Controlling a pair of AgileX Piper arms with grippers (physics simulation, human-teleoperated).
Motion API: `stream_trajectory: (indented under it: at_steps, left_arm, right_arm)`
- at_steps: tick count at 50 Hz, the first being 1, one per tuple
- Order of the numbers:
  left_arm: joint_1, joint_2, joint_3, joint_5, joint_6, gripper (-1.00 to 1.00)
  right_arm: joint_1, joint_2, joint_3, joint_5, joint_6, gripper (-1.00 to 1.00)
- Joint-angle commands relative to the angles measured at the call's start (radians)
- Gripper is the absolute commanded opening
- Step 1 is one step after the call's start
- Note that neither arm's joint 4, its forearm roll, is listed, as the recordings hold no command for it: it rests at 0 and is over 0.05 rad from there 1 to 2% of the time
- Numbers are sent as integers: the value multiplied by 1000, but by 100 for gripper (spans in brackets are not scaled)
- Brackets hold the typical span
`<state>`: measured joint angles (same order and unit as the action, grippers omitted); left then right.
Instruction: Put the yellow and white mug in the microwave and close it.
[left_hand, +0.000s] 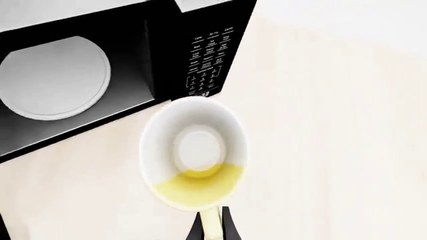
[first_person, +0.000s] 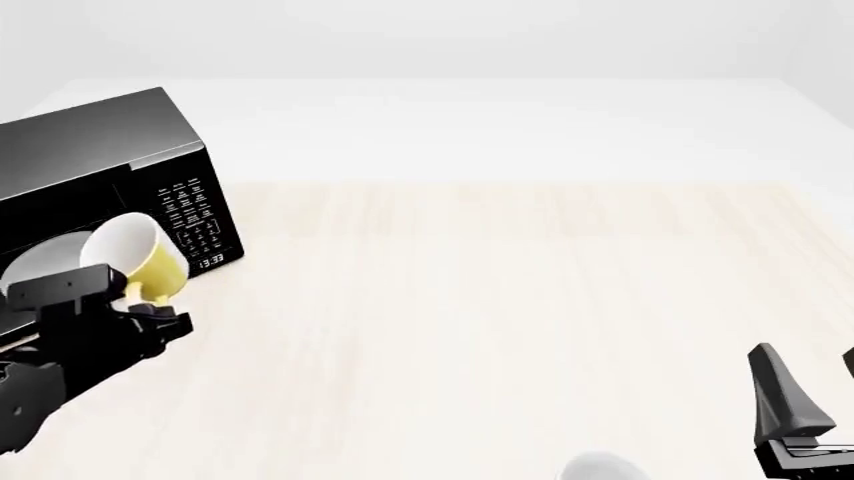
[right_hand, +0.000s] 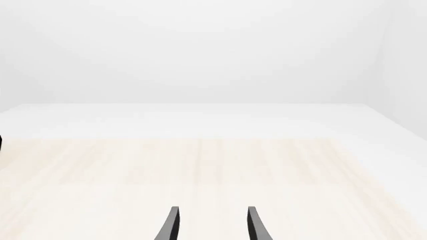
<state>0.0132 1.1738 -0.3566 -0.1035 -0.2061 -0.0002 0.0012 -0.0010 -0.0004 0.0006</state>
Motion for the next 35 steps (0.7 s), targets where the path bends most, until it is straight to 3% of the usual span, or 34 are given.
stream_trajectory:
  at_steps: [1, 18, 35]
  left_arm:
    - [110, 16, 4, -13, 30, -100]
    - [240, 128, -26, -59, 62, -100]
    - [283, 274, -99, -93, 74, -100]
  right_arm:
    - [0, -1, 1, 0, -1, 100]
    - [0, -1, 1, 0, -1, 100]
    - [0, -1, 1, 0, -1, 100]
